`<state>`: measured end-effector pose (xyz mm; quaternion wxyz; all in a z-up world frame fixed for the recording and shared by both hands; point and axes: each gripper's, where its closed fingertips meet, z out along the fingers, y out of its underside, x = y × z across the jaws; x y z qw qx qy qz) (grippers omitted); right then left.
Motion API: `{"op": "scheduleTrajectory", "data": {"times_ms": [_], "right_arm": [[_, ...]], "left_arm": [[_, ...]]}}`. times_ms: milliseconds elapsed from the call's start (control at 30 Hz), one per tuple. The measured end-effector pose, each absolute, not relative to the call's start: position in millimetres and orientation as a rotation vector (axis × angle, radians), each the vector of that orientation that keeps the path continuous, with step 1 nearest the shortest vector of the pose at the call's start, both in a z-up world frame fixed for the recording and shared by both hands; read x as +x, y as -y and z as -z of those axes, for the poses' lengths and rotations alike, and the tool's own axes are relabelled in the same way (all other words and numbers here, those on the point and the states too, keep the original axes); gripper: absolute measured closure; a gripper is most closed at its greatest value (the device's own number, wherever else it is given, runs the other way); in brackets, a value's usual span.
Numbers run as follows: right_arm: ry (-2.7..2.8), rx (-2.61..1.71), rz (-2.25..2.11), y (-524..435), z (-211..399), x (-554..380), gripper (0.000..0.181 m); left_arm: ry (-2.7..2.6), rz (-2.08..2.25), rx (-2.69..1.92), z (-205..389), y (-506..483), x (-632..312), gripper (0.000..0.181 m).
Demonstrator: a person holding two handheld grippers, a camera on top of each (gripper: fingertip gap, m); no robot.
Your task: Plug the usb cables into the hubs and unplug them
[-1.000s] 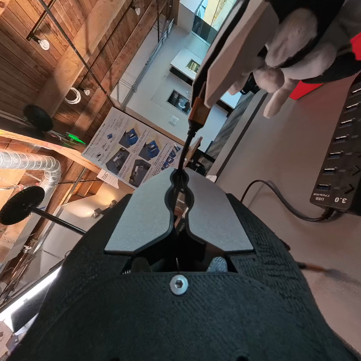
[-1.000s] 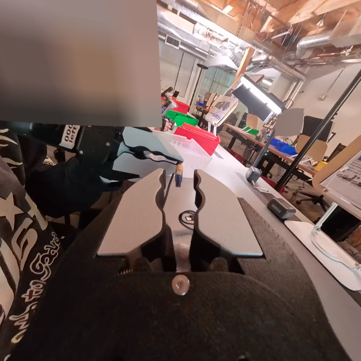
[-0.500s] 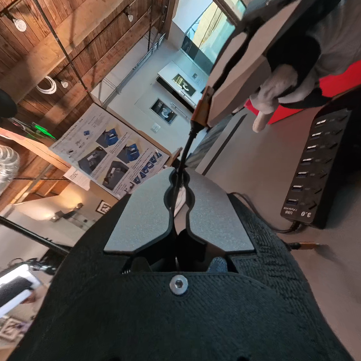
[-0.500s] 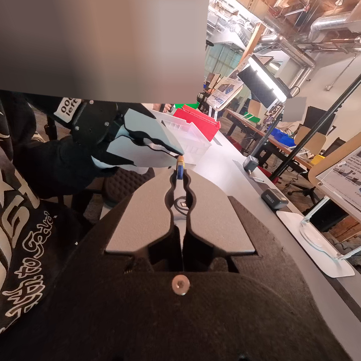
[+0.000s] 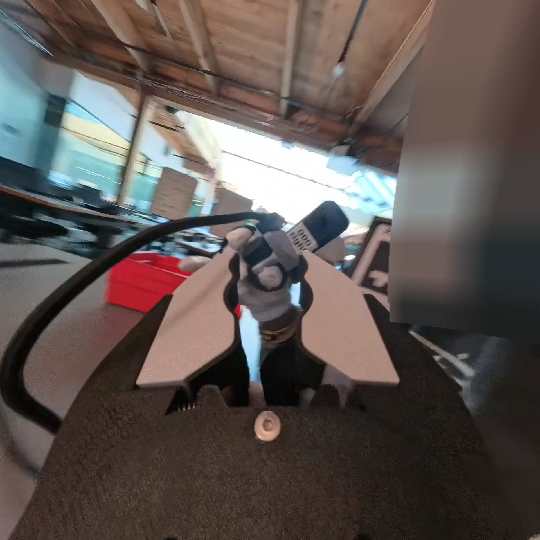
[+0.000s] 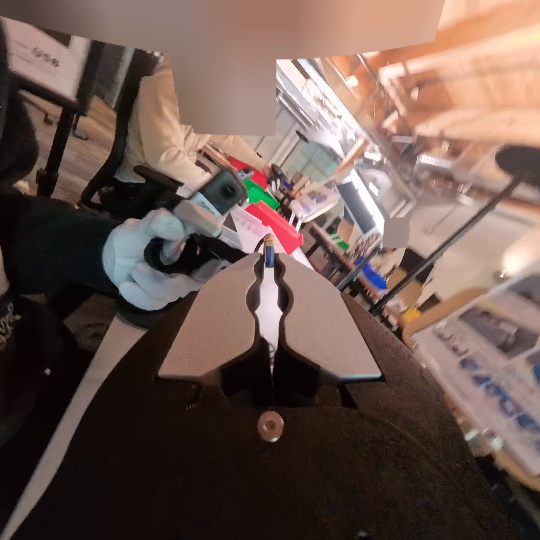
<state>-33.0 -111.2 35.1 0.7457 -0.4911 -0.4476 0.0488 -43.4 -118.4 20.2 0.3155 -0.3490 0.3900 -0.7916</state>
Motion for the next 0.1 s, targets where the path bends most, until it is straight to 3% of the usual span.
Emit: {"op": "scheduleTrajectory", "data": {"times_ms": [100], "right_arm": [[1.097, -0.915, 0.009, 127.3, -37.0, -46.7, 0.175]], "left_arm": [[-1.020, 2.308, -0.877, -23.7, 130.4, -45.3, 0.136]]}}
